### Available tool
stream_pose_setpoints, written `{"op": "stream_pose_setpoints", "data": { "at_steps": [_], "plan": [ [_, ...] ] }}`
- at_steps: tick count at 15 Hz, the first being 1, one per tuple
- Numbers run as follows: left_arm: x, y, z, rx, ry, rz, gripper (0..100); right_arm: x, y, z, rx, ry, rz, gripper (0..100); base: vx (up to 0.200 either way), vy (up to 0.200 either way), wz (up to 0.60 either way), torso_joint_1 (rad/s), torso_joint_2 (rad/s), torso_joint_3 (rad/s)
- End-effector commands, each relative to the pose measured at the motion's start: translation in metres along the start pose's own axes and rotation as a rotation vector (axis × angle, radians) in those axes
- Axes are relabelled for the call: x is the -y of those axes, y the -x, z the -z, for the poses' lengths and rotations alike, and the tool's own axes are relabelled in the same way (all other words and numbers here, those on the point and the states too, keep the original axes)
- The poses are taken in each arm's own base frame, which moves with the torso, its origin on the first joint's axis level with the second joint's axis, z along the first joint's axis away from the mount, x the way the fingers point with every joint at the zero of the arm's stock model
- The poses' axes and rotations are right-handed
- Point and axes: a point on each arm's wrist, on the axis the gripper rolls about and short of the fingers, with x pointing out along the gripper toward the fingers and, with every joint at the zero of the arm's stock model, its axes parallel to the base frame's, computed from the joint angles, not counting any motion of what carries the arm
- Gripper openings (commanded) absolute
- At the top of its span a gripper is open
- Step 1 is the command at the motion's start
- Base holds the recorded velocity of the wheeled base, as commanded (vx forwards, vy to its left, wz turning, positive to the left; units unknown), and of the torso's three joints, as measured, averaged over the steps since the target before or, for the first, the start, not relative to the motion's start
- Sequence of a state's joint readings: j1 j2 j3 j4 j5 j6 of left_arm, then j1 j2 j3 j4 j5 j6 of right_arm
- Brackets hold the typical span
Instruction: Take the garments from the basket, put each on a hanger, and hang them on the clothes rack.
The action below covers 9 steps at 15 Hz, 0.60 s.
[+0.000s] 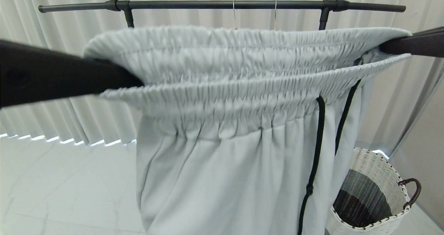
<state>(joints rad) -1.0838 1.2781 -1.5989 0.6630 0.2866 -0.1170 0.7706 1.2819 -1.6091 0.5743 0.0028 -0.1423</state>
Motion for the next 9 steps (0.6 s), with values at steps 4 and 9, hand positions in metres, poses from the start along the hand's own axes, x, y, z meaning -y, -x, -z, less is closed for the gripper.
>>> {"op": "stream_pose_setpoints", "data": {
  "at_steps": [4, 9],
  "plan": [
    [-0.005, -0.056, -0.012, 0.041, 0.010, -0.189, 0, 0.010, 0.029, 0.008, -0.036, -0.087, 0.072, 0, 0.000, 0.000, 0.00, 0.000, 0.00, 0.000],
    [-0.004, -0.059, -0.020, 0.061, 0.005, -0.189, 0, 0.009, 0.027, 0.011, -0.049, -0.088, 0.068, 0, 0.000, 0.000, 0.00, 0.000, 0.00, 0.000]
  ]
}}
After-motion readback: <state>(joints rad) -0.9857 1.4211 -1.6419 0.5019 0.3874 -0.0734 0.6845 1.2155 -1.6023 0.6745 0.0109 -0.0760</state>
